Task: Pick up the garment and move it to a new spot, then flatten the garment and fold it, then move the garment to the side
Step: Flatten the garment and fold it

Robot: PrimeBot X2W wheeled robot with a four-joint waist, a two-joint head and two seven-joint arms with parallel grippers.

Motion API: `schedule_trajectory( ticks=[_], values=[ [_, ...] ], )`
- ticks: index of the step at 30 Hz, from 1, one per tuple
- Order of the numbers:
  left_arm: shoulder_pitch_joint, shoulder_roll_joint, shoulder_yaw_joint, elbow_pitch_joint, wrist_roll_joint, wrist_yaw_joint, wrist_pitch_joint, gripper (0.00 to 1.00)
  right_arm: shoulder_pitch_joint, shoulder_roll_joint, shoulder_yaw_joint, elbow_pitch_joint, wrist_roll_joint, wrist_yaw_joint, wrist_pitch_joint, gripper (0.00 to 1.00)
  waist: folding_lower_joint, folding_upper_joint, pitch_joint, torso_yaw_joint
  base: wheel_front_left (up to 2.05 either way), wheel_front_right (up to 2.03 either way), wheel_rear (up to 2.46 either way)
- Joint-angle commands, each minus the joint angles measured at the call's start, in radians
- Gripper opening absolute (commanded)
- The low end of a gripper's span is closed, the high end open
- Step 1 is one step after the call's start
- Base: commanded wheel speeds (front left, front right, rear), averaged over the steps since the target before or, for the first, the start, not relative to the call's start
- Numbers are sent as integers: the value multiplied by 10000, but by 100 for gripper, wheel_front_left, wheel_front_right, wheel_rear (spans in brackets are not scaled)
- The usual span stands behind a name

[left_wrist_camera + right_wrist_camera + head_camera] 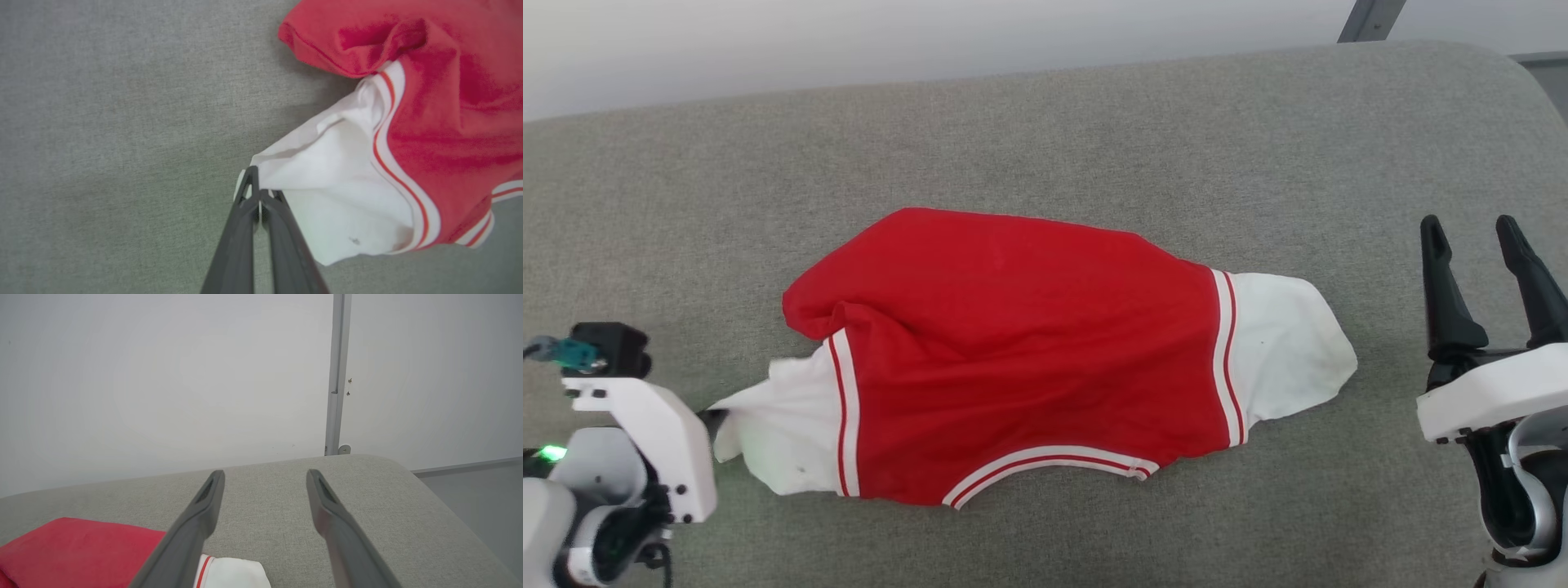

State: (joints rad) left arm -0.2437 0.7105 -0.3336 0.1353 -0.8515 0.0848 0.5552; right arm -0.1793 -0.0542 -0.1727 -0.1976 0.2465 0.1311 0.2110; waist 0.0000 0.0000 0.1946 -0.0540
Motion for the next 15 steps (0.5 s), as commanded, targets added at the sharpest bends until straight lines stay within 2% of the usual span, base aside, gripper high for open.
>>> schedule_trajectory(
  ticks=[1,5,12,13,14,15],
  values=[
    [-128,72,106,125,-34,105,50,0,45,38,22,-10,23,-7,40,100,0,0,-16,-11,0,0,0],
    [-170,78,265,661,-186,300,121,0,99,39,78,26,33,-7,114,100,0,0,-48,-34,0,0,0],
    [-486,-214,159,1748,-339,3,43,0,99,38,172,73,58,-7,170,100,0,0,-115,-57,0,0,0],
    [-552,-259,140,1913,-373,-45,30,24,112,38,190,80,56,-7,173,100,0,0,-137,-57,0,0,0],
    [-622,-302,108,2063,-406,-96,63,67,125,39,207,79,52,-7,196,100,0,0,-164,-62,0,0,0],
    [-705,-333,97,2176,-461,-137,147,100,140,40,223,64,54,-7,216,100,0,0,-190,-67,0,0,0]
  ],
)
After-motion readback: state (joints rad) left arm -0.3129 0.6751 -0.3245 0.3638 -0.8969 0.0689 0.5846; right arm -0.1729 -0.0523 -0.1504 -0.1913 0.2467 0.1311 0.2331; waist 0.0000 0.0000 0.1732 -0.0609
